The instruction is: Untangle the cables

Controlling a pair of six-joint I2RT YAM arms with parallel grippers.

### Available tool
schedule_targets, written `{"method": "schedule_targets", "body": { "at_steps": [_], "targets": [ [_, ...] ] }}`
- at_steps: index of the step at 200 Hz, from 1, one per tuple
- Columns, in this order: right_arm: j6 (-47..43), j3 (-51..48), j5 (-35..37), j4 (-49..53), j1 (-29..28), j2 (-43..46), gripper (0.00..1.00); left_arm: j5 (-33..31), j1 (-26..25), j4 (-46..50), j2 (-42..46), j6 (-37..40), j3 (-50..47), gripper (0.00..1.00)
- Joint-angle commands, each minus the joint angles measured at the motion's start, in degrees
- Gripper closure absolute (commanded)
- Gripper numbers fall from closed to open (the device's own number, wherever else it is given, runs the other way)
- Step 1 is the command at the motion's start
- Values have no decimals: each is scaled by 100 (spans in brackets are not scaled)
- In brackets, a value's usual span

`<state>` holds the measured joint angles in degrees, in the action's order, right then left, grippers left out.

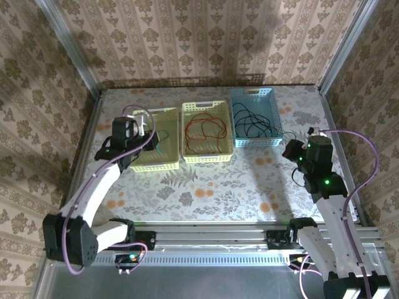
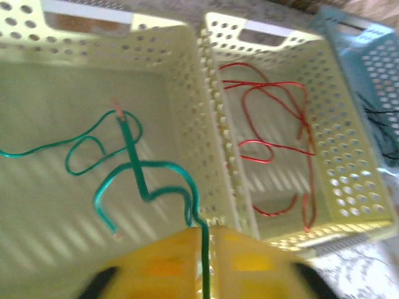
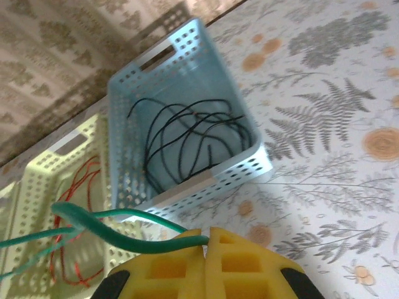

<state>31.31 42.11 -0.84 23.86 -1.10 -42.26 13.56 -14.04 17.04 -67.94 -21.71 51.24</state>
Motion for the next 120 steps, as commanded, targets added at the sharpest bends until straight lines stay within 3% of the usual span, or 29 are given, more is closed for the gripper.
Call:
{"method": "schedule_targets", "body": {
  "at_steps": [1,13,34,77,120],
  "targets": [
    [-372,441,-521,-164,-497,-36,100,-603,51,10,-384,177,330,32],
    [-497,641,-514,-162,-982,-172,100,-600,51,-219,-349,151,325,15],
    [-497,930,-521,-347,-1811,-617,100,-813,29,-338,-87,142,360,5],
    [-240,1522,-200,-1151,-2937,-1974,100,-2626,24,555,726,-660,161,1],
    [-219,3072,-138,-1078,-3485,-3795,100,-3287,101,1417,1320,-1245,-226,1]
  ]
}}
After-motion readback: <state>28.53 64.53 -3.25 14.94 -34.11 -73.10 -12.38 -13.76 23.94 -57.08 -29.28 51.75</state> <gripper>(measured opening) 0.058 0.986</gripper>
